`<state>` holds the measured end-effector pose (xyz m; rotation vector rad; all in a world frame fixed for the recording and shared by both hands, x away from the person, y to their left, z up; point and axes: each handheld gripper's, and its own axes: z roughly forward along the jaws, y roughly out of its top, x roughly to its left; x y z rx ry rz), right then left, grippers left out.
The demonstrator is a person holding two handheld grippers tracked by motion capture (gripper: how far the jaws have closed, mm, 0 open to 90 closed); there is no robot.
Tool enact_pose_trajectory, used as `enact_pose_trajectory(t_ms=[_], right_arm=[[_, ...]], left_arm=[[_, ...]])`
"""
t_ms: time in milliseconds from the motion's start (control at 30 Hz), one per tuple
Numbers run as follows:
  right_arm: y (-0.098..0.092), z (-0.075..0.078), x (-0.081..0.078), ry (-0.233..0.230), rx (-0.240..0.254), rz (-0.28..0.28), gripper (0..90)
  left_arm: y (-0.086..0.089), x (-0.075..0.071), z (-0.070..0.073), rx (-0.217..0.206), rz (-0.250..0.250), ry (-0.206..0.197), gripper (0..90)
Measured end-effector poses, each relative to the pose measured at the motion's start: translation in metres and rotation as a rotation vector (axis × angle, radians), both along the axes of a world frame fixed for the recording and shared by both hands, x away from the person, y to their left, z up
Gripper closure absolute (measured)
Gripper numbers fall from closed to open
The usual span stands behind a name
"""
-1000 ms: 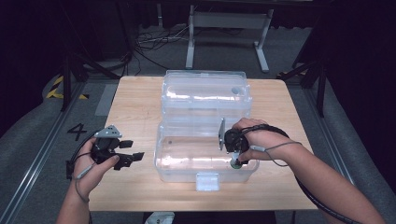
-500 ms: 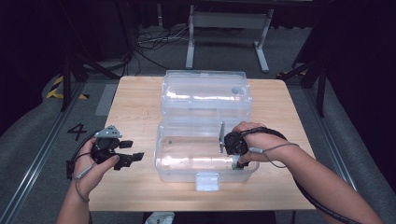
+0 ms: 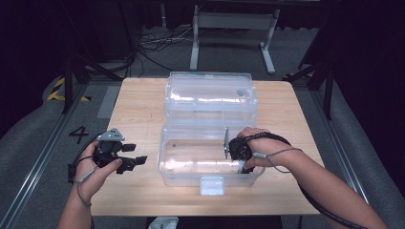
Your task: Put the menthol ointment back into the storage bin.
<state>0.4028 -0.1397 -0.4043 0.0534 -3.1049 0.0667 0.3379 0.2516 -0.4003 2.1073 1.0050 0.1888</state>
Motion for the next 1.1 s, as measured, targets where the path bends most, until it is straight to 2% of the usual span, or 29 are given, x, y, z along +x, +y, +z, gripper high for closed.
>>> enact_pose_trajectory(t_ms=[767, 867, 1100], right_arm=[[-0.002, -0.011, 0.0, 0.01, -0.007, -0.006, 50.6], [-0.002, -0.012, 0.001, -0.001, -0.017, 0.003, 50.6], [-0.002, -0.013, 0.0, -0.016, -0.031, -0.018, 50.6]], left_arm=[[0.0, 0.0, 0.0, -0.002, -0.001, 0.0, 31.5], [0.0, 0.0, 0.0, -0.002, -0.001, 0.002, 31.5], [0.001, 0.0, 0.0, -0.002, 0.0, 0.007, 31.6]])
